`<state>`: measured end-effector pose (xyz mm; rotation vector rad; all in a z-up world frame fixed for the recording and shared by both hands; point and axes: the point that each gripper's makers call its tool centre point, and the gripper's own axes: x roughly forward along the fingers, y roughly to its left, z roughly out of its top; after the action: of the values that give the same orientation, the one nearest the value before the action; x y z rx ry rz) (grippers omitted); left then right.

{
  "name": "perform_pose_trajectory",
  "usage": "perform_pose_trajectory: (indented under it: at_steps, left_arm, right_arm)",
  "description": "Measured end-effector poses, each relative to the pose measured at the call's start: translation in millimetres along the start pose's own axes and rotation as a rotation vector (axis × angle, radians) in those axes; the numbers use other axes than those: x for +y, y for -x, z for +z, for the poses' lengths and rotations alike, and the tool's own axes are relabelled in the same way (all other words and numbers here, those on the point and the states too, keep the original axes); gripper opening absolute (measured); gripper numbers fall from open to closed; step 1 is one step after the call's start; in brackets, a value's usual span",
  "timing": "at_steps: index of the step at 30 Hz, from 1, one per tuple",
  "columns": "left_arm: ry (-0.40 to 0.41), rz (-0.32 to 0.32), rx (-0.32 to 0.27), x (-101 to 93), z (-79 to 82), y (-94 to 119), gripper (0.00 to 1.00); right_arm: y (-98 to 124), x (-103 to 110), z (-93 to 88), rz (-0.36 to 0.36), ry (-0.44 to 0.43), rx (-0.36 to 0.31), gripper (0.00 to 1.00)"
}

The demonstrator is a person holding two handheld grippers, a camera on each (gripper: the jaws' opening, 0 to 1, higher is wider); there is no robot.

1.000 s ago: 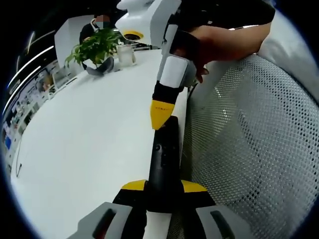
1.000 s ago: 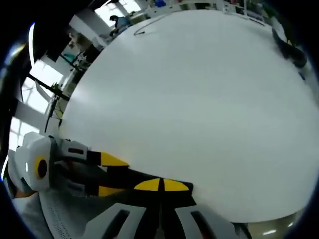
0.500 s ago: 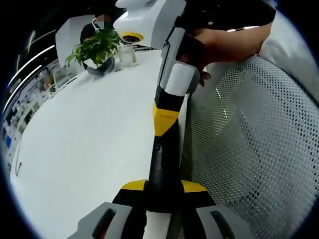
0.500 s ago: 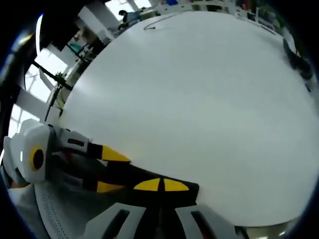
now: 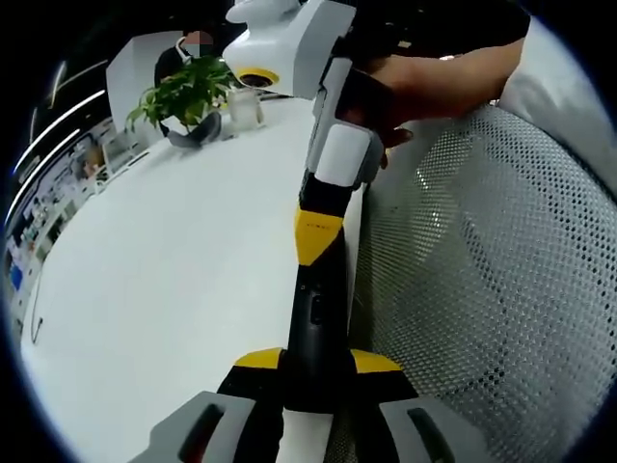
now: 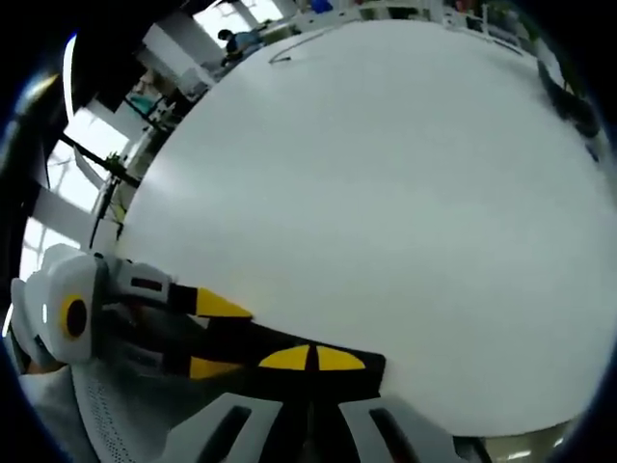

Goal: Press the specified remote control buttons in sequence, fully releasing each button before pressing the next.

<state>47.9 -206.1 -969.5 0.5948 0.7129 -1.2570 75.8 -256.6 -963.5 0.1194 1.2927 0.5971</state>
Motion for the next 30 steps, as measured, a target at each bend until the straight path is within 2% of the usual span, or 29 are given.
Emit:
perform_pose_trajectory:
  at_steps: [7,9,12,17,21,30]
  left_arm:
    - [0.004,-0.001,-0.002,0.5,0.0,-0.2,0.24]
    - [0.01,-0.002,-0.003,0.5,0.1,-0.2,0.24]
    - [0.018,-0.005,-0.004,0.6,0.0,-0.4,0.24]
    - [0.013,-0.003,-0.004,0.2,0.0,-0.5,0.24]
    - [0.019,-0.003,-0.004,0.1,0.3,-0.4,0.24]
    - [0.012,0.001,-0.004,0.4,0.1,-1.0,0.24]
  right_arm:
    - [1.1,-0.2,-1.3,0.018,-0.027,-0.025,0.0]
    - [1.5,0.6,-0.2,0.058,-0.099,-0.028,0.0]
    - [2.5,-0.8,0.2,0.079,-0.144,-0.012,0.0]
    - [4.4,3.4,-4.7,0.065,-0.121,0.013,0.0]
    - [4.5,11.6,-10.3,0.107,-0.133,0.056,0.0]
    - [2.8,10.7,-10.0,0.091,-0.103,0.051,0.0]
